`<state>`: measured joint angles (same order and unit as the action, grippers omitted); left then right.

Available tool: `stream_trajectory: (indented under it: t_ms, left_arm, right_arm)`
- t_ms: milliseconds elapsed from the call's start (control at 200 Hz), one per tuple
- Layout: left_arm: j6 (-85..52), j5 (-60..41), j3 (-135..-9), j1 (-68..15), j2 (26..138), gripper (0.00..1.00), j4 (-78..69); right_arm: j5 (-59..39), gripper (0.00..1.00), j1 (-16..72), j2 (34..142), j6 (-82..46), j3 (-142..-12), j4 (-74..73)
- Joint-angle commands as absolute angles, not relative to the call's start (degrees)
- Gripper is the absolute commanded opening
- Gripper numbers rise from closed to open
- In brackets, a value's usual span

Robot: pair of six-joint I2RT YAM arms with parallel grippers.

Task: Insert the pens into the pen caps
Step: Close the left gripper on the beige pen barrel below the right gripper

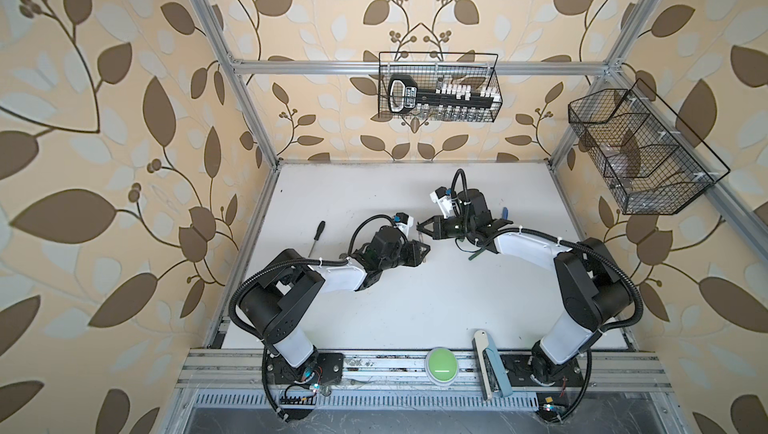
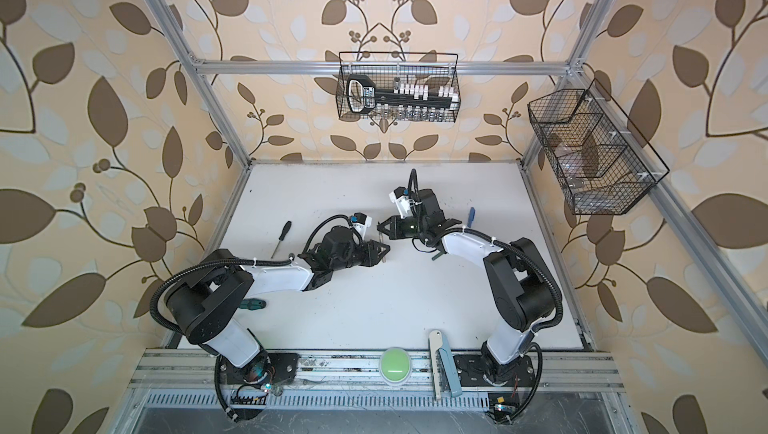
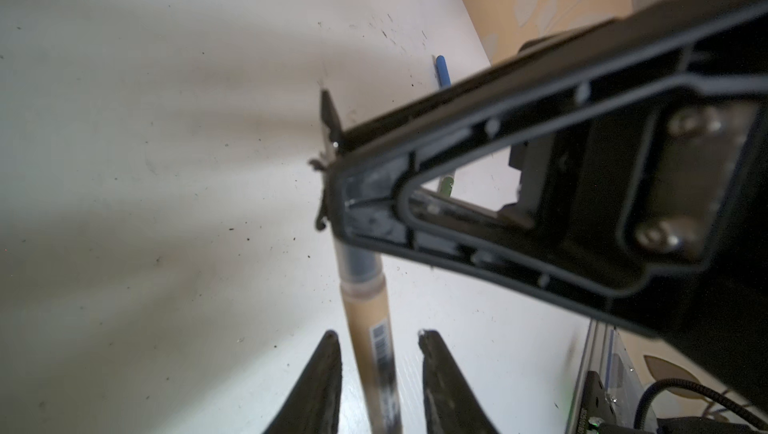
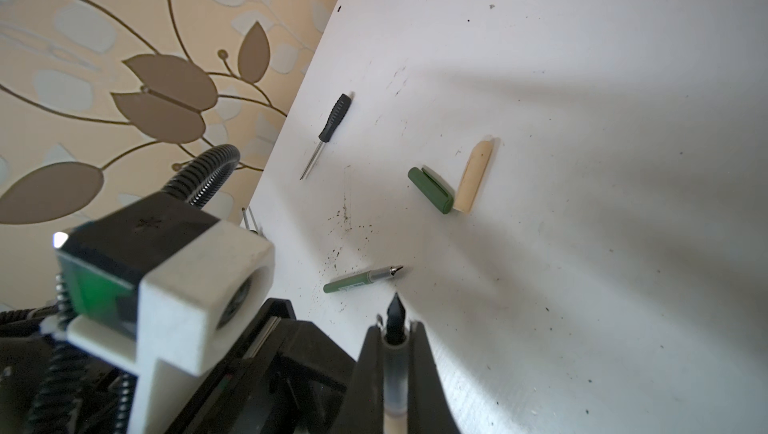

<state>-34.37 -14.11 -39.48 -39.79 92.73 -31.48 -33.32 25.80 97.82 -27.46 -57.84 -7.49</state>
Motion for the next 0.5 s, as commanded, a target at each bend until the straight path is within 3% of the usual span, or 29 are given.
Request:
stream_trajectory:
  t_ms: [0,235,385,495]
  left_arm:
    - [-32.9,-12.1,-39.3,-40.2,89.6,0.29,-32.2]
    - [-33.1,-13.1,-39.5,-40.2,89.4,0.17,-32.3]
    - [-33.4,-13.8,-39.6,-40.2,89.2,0.18,-31.8]
    - [-33.6,-15.2,-40.2,-40.2,89.5,0.26,-32.0]
  right_arm:
    - [-34.4,0.01,26.2,97.7,-28.2,-56.8,-9.2]
    - [-34.9,0.01,26.2,97.5,-29.4,-56.0,-11.7]
    - [-35.0,0.01,26.2,96.9,-30.5,-55.2,-14.0]
    - [-35.6,0.01,26.2,96.9,-31.7,-54.6,-16.0]
